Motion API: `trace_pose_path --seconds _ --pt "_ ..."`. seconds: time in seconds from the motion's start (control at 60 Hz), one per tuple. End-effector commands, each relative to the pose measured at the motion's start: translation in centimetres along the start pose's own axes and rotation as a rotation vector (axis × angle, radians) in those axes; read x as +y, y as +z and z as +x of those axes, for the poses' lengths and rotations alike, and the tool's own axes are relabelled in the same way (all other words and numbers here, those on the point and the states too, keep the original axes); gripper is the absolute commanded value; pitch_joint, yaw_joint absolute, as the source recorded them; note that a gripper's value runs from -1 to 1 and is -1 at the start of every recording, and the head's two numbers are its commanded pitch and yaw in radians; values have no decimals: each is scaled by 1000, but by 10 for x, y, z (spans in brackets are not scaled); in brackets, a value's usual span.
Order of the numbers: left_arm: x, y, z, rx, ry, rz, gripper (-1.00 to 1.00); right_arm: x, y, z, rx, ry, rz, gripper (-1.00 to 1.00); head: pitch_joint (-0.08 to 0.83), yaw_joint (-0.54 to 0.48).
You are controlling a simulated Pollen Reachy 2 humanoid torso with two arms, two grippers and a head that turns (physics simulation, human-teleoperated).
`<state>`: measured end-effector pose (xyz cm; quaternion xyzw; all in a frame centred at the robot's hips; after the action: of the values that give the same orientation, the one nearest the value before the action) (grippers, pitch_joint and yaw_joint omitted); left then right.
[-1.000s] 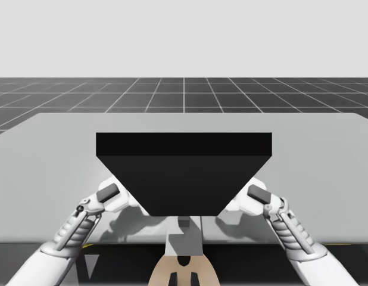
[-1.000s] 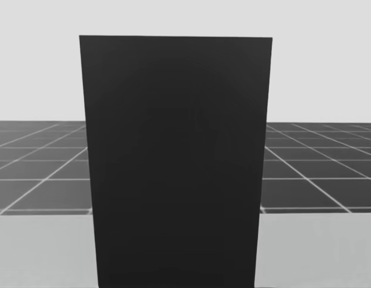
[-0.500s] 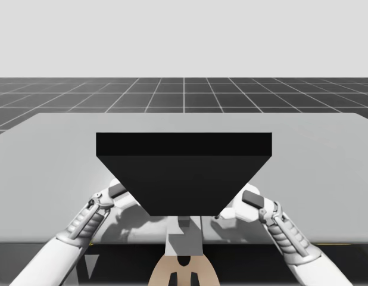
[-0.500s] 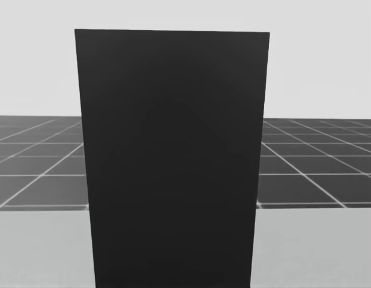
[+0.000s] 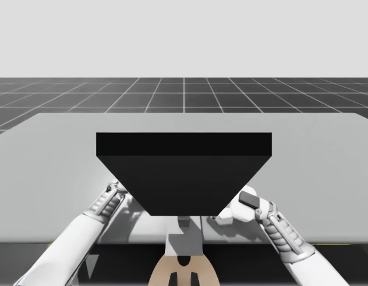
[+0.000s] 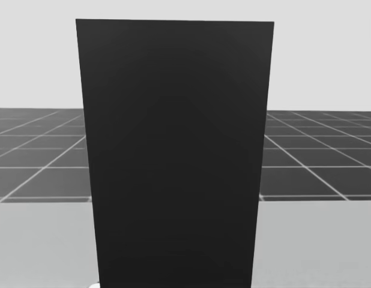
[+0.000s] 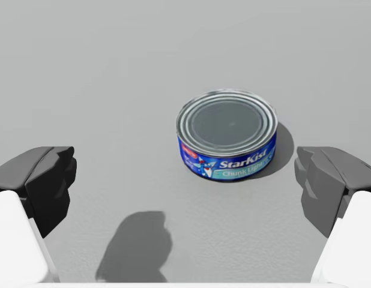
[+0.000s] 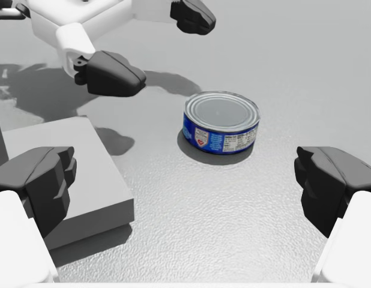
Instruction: Reach around the screen and pick up the object behind it.
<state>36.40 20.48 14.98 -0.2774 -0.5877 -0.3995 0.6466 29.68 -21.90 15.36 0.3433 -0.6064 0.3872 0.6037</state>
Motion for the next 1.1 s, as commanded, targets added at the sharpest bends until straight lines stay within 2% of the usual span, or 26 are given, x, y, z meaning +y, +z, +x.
trace_pose_path --seconds 0.017,0.2,0.517,0.867,0.883,0.9,0.917,0.933,0.95,1.1 --pt "2 -24 -6 28 14 -19 -1000 1 0 0 -2 4 1 -1000 103 -30" --pt "-8 -53 -9 51 19 -74 -1000 1 0 1 -7 6 -1 -1000 114 -32" --pt "1 -82 -21 74 57 -88 -1000 4 0 2 -17 1 3 -1000 133 -42" --pt "0 -104 -36 112 58 -100 -1000 5 1 3 -20 1 5 -1000 150 -41" --pt "0 -103 -36 112 57 -94 -885 5 1 3 -19 1 4 -1000 151 -42" --pt "0 -103 -37 115 58 -88 -623 5 1 3 -19 2 3 -1000 152 -42" --pt "1 -102 -37 121 65 -90 238 5 1 2 -18 3 2 -1000 152 -42" --pt "1 -102 -38 124 67 -90 931 5 1 2 -18 4 2 -1000 153 -42" --pt "1 -101 -38 127 68 -92 1000 5 1 2 -18 3 2 -1000 154 -41" --pt "1 -97 -35 129 63 -81 1000 5 0 2 -15 5 1 -1000 154 -38"
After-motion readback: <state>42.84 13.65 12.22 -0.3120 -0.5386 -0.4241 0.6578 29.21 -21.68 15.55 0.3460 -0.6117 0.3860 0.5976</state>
